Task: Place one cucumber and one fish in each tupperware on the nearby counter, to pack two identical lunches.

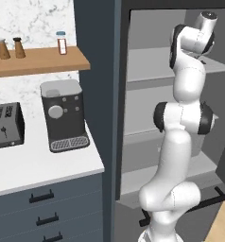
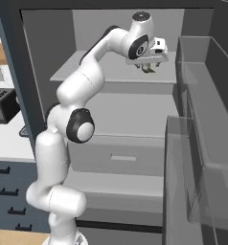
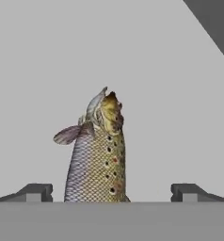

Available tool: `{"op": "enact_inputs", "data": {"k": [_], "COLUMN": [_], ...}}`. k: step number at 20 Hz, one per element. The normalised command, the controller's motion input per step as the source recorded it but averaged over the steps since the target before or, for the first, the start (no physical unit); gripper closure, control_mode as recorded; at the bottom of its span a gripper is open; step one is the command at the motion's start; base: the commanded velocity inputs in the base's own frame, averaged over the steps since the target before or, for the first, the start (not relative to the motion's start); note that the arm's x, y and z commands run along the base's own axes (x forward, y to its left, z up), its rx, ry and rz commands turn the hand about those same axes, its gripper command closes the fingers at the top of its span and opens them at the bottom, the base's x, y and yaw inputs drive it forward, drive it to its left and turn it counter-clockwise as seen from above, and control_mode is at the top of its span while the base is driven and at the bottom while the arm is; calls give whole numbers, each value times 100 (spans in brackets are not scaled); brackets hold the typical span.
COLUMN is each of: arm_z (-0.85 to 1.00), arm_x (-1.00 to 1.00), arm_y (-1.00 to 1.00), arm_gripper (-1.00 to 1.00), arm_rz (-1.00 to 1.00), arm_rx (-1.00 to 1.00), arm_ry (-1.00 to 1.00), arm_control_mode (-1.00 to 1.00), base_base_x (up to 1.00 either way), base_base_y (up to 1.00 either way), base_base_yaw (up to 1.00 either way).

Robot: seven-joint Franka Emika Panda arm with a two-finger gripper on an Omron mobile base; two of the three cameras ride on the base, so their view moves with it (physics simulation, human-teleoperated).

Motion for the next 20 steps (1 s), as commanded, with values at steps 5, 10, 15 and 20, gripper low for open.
{"op": "enact_inputs", "data": {"k": [5, 10, 15, 20], "arm_z": [-47, -67, -31, -34], "arm_x": [26, -22, -83, -85], "arm_y": [-3, 3, 3, 22], "arm_gripper": [-100, 100, 100, 100], "arm_rz": [1, 1, 0, -1], "arm_rx": [-5, -6, 4, 9], "arm_ry": [4, 2, -10, -29], "arm_control_mode": [-100, -100, -100, -100], "base_base_x": [0, 0, 0, 0], "base_base_y": [0, 0, 0, 0], "base_base_yaw": [0, 0, 0, 0]}}
